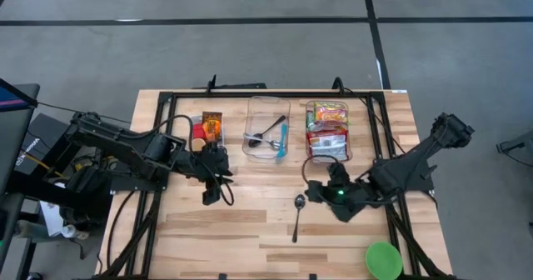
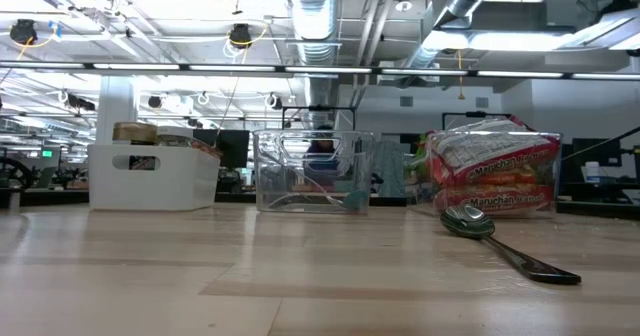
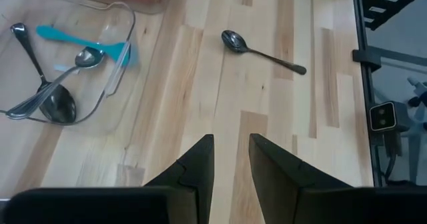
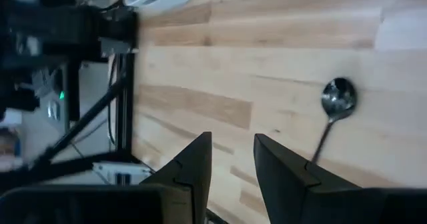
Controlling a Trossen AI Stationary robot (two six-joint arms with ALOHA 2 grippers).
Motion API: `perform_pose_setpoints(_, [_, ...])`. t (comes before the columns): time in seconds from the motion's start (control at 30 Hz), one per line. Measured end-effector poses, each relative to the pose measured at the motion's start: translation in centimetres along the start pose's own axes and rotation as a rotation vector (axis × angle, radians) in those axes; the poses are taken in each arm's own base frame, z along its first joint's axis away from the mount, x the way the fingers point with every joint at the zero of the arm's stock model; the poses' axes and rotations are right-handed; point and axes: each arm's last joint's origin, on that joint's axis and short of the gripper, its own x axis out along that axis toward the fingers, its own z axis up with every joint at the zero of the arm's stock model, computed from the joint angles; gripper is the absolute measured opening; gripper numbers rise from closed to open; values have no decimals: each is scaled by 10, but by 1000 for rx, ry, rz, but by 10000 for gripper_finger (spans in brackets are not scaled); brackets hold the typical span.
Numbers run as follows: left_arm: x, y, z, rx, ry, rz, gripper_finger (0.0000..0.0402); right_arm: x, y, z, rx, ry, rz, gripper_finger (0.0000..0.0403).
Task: Pick & Place Food Item
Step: Put the black spoon into the left transparent bin
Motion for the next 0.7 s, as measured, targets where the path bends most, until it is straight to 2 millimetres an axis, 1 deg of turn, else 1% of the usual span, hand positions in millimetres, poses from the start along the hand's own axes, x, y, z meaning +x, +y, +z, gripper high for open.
perform_pose_setpoints(0.1, [0,0,0,0,1,0,90,17,-3,1,57,4,-73,103])
perform_pose_setpoints(0.17, [0,0,0,1,2,-1,90,27,3,4,84,15,-97,97])
perform_pose_setpoints(0.27, [0,-1,-1,4,3,-3,90,43,6,2,81,30,-184,84])
perform_pose_setpoints(0.33, [0,-1,-1,4,4,-2,90,53,15,2,95,38,-210,73])
perform_pose_setpoints(0.57, [0,-1,-1,4,4,-3,90,65,35,-2,54,23,-405,43])
perform_pose_setpoints(0.63, [0,-1,-1,5,4,-3,90,68,37,-6,46,0,-486,35])
perform_pose_setpoints(0.7, [0,-1,-1,18,8,-3,90,75,38,-11,43,-14,-550,26])
